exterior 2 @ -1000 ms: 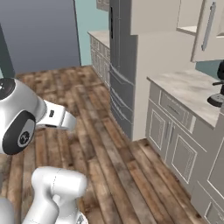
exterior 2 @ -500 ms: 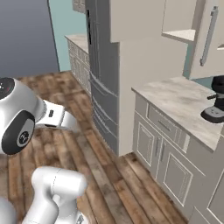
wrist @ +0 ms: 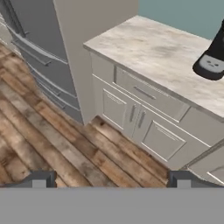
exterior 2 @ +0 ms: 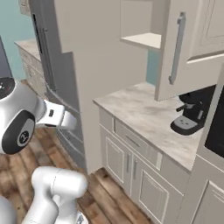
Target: Retrieve the tupperware and aluminum foil from the cabinet and place them on the dining counter near the plate with cucumber and sweet potato to prepare for storing leftovers.
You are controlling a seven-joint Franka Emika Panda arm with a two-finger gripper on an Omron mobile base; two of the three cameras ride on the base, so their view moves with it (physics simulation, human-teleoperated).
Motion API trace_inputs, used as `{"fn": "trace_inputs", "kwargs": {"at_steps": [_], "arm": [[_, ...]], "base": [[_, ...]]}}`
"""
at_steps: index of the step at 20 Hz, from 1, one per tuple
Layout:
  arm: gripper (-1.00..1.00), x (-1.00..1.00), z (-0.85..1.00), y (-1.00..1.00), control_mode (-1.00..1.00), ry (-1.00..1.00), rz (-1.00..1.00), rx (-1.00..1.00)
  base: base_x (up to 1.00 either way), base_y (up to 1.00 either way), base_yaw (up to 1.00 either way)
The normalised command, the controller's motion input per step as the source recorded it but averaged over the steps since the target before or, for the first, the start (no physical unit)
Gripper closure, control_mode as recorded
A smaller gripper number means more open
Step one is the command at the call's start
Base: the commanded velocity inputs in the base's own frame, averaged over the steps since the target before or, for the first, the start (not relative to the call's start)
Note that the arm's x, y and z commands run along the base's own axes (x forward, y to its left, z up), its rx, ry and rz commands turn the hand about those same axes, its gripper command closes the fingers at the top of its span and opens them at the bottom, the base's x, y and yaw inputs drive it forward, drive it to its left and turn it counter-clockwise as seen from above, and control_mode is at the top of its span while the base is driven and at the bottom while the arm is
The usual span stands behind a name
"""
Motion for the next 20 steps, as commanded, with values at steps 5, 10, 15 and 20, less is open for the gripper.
{"fn": "trace_inputs", "kwargs": {"at_steps": [5, 10, 15, 20], "arm": [[-1.00, 0.00, 0.00, 0.00, 1.00, 0.00, 0.00, 0.00], [-1.00, 0.00, 0.00, 0.00, 1.00, 0.00, 0.00, 0.00], [-1.00, 0.00, 0.00, 0.00, 1.00, 0.00, 0.00, 0.00], [-1.00, 0.00, 0.00, 0.00, 1.00, 0.00, 0.00, 0.00]], "base": [[0.85, -0.04, -0.43], [0.51, 0.19, -0.43], [0.08, 0.49, -0.40], [0.03, 0.40, -0.41]]}}
